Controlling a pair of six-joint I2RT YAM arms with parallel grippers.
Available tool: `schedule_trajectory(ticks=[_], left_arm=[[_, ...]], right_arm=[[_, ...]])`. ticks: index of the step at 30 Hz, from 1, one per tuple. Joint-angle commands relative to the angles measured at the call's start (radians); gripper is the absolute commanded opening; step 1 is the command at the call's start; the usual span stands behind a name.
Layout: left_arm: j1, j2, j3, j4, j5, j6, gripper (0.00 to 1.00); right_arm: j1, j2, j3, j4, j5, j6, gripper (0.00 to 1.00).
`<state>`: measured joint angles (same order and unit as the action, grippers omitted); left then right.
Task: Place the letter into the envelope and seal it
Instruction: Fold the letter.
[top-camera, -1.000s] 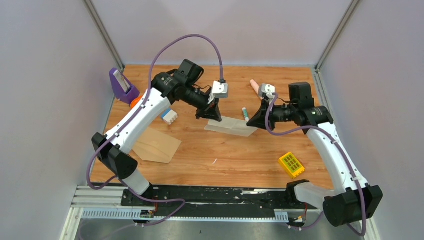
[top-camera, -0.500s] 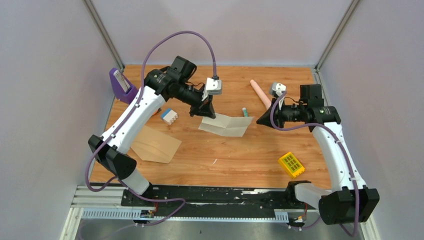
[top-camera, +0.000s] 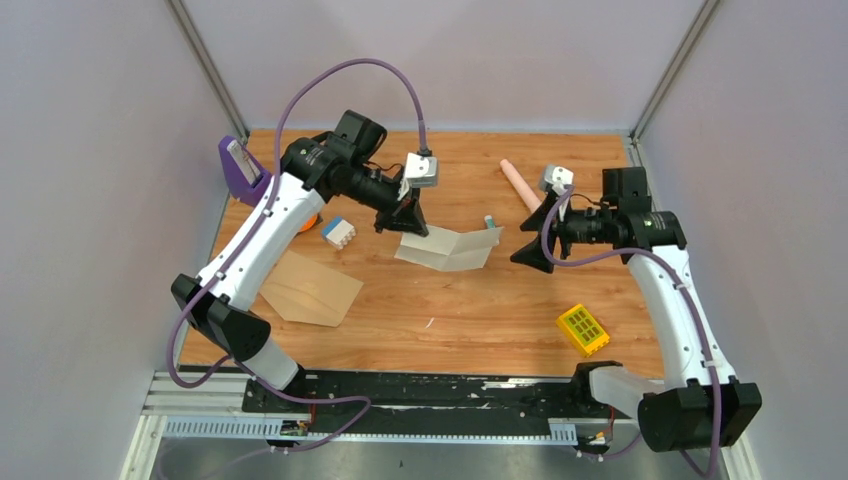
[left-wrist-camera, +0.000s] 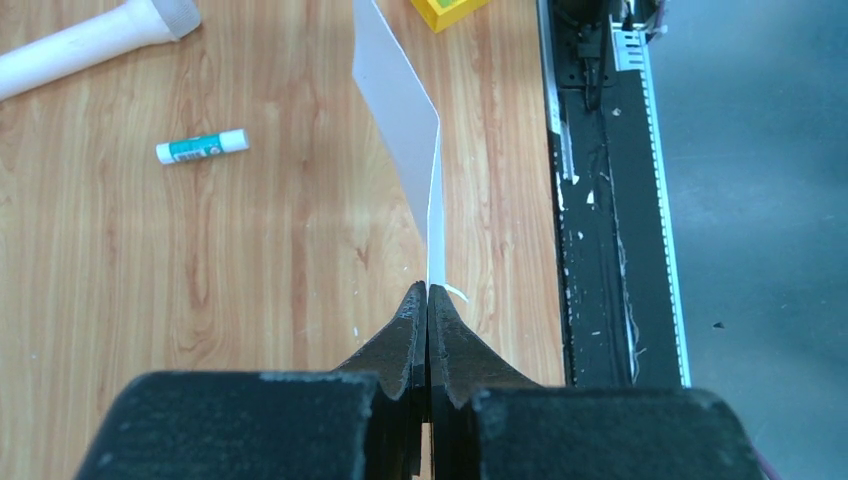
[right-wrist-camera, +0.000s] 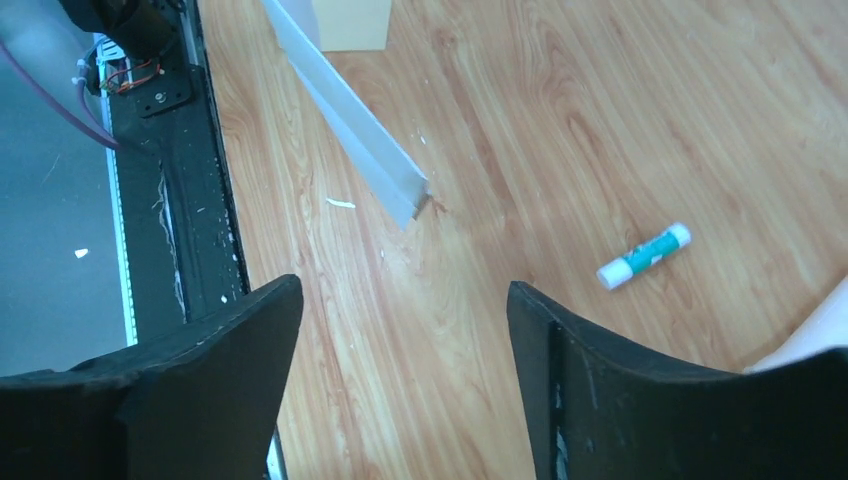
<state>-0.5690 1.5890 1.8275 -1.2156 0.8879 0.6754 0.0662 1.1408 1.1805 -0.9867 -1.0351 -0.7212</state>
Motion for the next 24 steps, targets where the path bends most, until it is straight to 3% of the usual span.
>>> schedule_trajectory(ticks=[1,6,17,20,24], left_arm=[[0.0,-0.03,-0.016,0.04,0.089,-0.058,0.0],[-0.02,-0.021,-0.071,0.065,0.131,-0.091,0.0],[-0.058,-0.005,-0.109,0.058,0.124,-0.083,0.0],[-0.062,-0.002,-0.112,0.059,0.125,-0.083,0.0],[-0.07,0.0,-0.115,0.055,0.114,-0.074,0.0]], right_arm=[[0.077,-0.054,0.074,0.075,-0.051,0.037,0.79],[0.173,-0.025,0.126,0.165,-0.036,0.115,0.82],[0.408,0.1,0.174,0.096,0.087,0.08,0.83],[0.443,0.126,0.168,0.095,0.117,0.083,0.8],[0.465,0.154,0.19,0.074,0.139,0.081,0.65]])
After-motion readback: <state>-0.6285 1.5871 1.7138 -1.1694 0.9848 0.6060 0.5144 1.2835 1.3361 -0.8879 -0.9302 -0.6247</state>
